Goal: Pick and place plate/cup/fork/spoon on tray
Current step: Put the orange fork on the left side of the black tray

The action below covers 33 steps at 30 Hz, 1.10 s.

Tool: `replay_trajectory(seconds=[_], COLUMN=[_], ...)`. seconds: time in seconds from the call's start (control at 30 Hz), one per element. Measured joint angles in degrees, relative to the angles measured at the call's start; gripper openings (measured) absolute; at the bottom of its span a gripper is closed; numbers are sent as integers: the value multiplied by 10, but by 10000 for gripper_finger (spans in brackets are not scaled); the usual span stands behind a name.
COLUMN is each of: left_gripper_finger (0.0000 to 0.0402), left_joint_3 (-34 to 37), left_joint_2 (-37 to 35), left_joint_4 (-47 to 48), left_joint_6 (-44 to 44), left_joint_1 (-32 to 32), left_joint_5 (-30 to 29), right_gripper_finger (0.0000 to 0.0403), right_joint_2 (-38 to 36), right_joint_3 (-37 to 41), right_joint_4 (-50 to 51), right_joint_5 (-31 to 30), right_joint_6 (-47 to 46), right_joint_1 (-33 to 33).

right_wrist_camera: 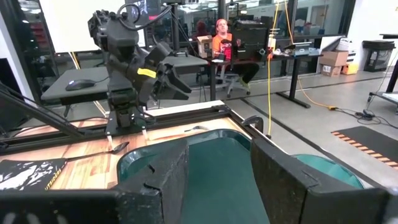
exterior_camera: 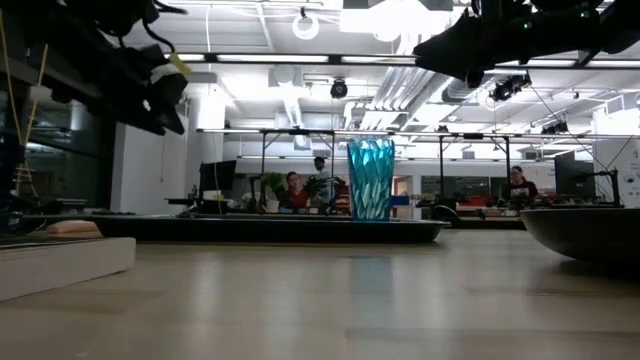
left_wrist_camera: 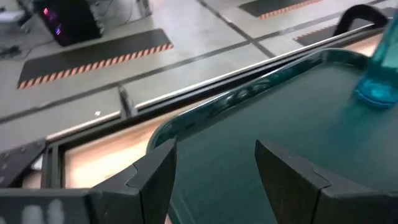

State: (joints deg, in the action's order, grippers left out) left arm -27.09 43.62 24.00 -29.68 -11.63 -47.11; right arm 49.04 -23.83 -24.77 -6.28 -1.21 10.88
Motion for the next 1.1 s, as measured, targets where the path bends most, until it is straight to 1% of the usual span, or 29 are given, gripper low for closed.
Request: replay_trajectory(seconds=[0.37, 0.53, 0.73, 0.83, 0.97, 1.1], left_gripper_finger=[209, 209, 209, 209, 209, 209], left_joint_3=[0, 0, 3, 18, 41, 50], left_joint_2=[0, 3, 23, 43, 72, 103], left_joint_4=[23, 77, 191, 201, 176, 181], left_joint_6=[-12, -85, -196, -225, -222, -228], left_joint_1=[-5, -7, -31, -50, -79, -109], left_joint_5=[7, 7, 7, 31, 81, 110], right_gripper_finger=[165, 165, 165, 165, 165, 165], right_joint_2=[0, 0, 0, 0, 0, 0], right_joint_3=[0, 0, 0, 0, 0, 0], right_joint_4=[2, 2, 3, 2, 2, 2], right_joint_5=[0, 0, 0, 0, -5, -12], right_joint_6=[0, 0, -3, -3, -3, -3], right_joint_1=[0, 0, 0, 0, 0, 0])
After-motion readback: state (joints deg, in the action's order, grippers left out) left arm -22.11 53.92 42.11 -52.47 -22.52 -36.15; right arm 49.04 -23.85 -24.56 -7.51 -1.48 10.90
